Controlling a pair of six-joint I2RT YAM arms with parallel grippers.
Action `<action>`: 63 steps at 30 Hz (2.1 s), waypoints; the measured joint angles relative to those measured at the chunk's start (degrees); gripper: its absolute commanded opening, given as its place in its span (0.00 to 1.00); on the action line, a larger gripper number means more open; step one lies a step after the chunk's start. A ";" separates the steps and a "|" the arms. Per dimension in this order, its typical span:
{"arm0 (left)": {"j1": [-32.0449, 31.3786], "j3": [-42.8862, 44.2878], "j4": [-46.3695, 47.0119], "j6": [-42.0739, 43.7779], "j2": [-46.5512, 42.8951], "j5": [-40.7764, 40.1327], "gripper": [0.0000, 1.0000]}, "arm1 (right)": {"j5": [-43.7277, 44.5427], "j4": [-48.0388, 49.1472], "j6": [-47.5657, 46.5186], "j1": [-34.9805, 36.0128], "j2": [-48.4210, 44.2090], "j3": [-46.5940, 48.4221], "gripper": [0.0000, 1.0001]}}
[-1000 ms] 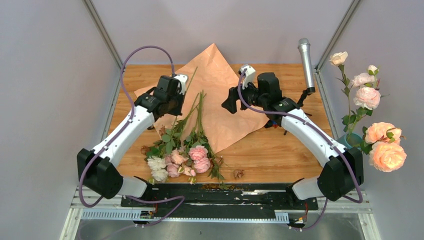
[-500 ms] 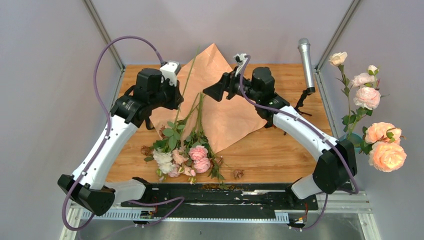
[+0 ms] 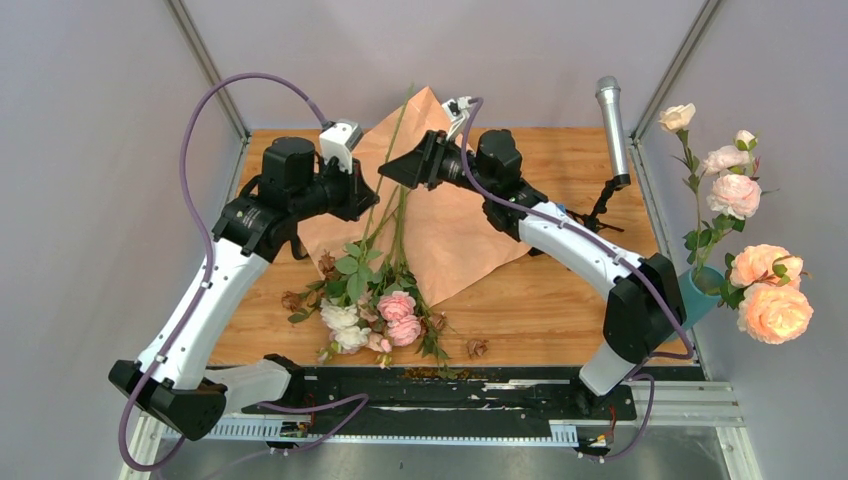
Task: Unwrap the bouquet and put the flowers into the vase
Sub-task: Pick up the fake flower from the wrapping paper.
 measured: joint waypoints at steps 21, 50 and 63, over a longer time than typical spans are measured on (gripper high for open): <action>0.00 -11.17 4.04 -1.75 -2.21 5.53 0.87 | 0.42 6.47 7.61 -1.42 0.48 -0.55 0.00; 0.00 -22.03 1.57 -4.17 -9.68 13.35 0.00 | 8.07 -6.60 -7.37 -6.29 -8.15 -4.17 0.67; 0.00 -17.97 -5.46 -7.23 -5.64 23.34 0.00 | -2.73 -17.09 -41.75 -3.82 -23.65 -10.99 0.75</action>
